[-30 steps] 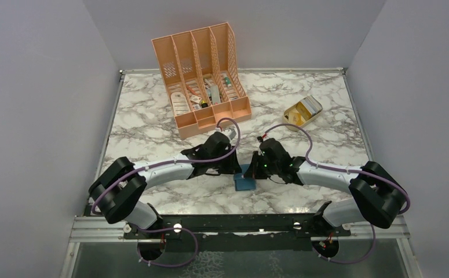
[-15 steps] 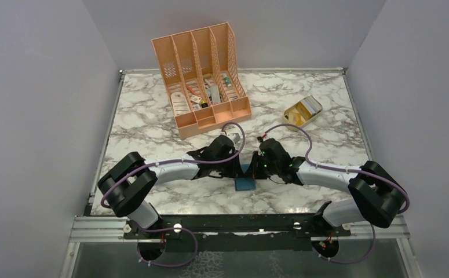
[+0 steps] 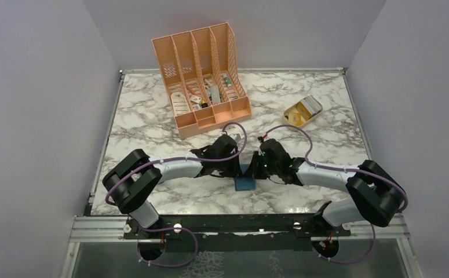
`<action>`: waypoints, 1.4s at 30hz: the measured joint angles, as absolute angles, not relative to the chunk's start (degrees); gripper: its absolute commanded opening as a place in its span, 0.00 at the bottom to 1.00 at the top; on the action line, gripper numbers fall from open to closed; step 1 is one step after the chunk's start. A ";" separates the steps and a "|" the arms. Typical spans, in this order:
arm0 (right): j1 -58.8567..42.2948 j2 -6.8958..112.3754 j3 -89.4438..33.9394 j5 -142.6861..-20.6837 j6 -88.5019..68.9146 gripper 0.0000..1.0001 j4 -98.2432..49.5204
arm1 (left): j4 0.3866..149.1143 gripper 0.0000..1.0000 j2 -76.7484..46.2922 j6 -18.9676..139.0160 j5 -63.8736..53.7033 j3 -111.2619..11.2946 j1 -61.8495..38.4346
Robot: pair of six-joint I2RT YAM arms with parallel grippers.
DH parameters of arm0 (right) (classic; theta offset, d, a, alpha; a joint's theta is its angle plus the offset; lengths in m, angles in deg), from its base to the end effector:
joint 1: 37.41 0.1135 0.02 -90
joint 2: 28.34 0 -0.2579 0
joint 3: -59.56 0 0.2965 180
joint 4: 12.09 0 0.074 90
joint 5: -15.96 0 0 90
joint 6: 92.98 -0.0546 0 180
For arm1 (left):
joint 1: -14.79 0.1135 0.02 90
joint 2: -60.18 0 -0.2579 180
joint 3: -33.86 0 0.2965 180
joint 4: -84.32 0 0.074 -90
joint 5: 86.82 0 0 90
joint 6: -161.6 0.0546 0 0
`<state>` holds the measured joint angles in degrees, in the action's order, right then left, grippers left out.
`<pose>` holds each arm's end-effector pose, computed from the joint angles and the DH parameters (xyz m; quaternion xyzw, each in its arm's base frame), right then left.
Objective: Put the credit cards into the card holder
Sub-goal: Close the card holder at the center of the board, then reset both arms
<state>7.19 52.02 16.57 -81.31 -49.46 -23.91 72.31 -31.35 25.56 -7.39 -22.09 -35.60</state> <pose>0.2061 0.2129 0.0908 -0.0068 0.9356 0.2900 0.2013 0.2181 -0.2792 0.1045 0.0685 0.9264 -0.3258 0.1760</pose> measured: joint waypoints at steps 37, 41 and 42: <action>7.28 11.47 -6.90 -64.42 -42.33 0.88 -53.85 | 52.00 0.99 13.68 35.31 15.06 -34.41 -36.34; 7.28 9.31 -3.69 -64.28 -43.03 0.88 -54.29 | 51.70 0.99 16.37 34.70 16.21 -30.63 -36.34; 7.28 8.96 -2.53 -64.26 -43.49 0.88 -54.51 | 51.59 0.99 16.56 34.48 16.30 -29.65 -36.34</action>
